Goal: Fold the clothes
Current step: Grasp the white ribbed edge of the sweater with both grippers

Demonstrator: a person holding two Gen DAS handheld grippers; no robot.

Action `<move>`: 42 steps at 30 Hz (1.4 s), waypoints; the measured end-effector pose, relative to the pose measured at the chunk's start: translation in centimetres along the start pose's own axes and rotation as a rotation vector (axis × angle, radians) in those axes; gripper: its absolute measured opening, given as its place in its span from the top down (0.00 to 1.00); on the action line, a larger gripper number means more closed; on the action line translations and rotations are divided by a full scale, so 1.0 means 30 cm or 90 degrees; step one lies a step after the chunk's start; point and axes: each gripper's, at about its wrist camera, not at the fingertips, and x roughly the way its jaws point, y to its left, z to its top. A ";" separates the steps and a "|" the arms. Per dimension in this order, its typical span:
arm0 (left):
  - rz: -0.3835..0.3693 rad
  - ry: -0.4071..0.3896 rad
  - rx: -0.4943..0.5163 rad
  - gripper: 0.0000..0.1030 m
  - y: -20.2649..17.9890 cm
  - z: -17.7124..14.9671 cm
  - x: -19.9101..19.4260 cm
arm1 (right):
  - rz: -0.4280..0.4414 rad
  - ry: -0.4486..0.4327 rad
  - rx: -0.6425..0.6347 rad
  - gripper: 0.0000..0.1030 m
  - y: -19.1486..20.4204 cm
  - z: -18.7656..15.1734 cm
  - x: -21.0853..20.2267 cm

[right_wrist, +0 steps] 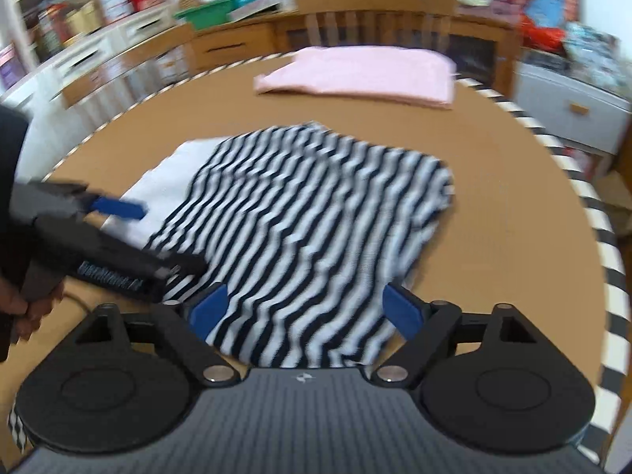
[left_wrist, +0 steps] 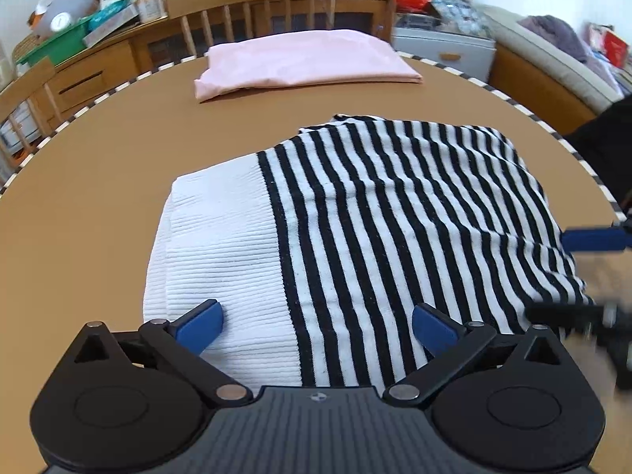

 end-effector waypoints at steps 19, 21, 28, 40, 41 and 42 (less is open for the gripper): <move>-0.010 -0.007 0.015 0.00 -0.004 -0.014 -0.006 | -0.143 -0.057 0.020 0.49 0.101 -0.076 0.097; -0.007 -0.007 0.012 0.00 -0.005 -0.013 -0.006 | -0.142 -0.061 0.021 0.49 0.100 -0.080 0.096; -0.013 0.006 0.012 0.00 0.002 0.001 -0.007 | -0.141 -0.047 0.029 0.43 0.097 -0.068 0.091; -0.020 -0.022 -0.110 0.01 0.269 0.066 -0.059 | -0.146 -0.046 0.099 0.40 -0.008 0.011 0.027; -0.020 -0.019 -0.116 0.01 0.284 0.068 -0.050 | -0.138 -0.043 0.122 0.40 -0.026 0.011 0.033; -0.015 -0.013 -0.115 0.01 0.293 0.069 -0.038 | -0.132 -0.039 0.137 0.41 -0.039 0.011 0.039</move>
